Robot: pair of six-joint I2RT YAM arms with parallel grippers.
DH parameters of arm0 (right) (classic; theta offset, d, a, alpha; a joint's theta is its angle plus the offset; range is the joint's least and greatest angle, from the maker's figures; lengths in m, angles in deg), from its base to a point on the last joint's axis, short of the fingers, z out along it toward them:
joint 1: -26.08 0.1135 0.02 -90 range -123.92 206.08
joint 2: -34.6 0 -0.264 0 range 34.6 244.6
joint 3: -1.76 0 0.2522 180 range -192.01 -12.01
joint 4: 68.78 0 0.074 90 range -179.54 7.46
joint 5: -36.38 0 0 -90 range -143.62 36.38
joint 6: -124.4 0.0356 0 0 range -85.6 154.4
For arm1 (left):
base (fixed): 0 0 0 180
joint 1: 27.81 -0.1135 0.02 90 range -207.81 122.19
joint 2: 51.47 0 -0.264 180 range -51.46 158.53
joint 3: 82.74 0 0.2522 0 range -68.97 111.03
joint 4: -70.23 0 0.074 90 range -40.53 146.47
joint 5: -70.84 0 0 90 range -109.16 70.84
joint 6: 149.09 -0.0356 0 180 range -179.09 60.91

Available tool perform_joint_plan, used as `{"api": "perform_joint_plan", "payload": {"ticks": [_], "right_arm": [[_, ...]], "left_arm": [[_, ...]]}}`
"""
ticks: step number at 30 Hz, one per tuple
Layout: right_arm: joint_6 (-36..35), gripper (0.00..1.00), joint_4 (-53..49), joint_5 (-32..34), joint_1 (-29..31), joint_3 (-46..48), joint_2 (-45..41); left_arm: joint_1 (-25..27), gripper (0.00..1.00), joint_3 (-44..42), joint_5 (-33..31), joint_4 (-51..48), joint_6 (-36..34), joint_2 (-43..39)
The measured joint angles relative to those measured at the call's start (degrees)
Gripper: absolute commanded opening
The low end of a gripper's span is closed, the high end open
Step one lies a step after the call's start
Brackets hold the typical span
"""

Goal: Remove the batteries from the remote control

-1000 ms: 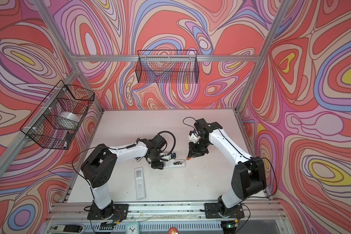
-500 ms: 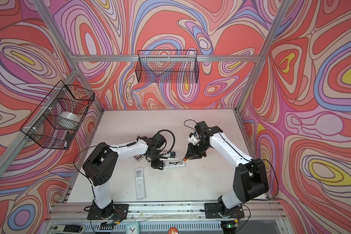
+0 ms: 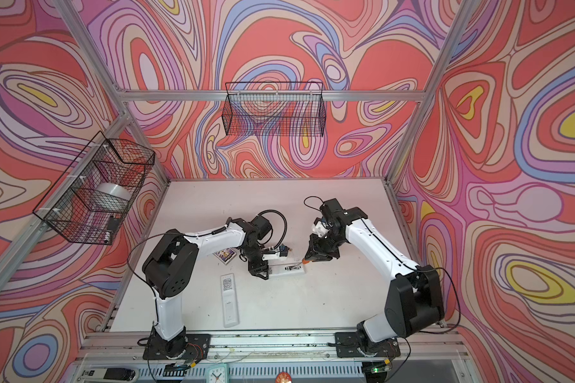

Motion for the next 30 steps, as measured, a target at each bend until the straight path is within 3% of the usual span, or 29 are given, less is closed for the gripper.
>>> {"api": "perform_joint_plan", "payload": {"ticks": [12, 22, 30], "right_arm": [[5.7, 0.00, 3.1, 2.1, 0.8, 3.2, -3.4], [12.6, 0.00, 10.7, 8.6, 6.2, 9.7, -11.0], [13.6, 0.00, 11.7, 12.7, 6.4, 9.1, -10.5]], "left_arm": [[0.4, 0.29, -1.2, -1.2, 1.6, 2.1, -0.9], [0.4, 0.29, -1.2, -1.2, 1.9, 5.4, -1.0], [0.3, 0.28, -0.9, -0.6, 2.2, 7.9, -0.8]]}}
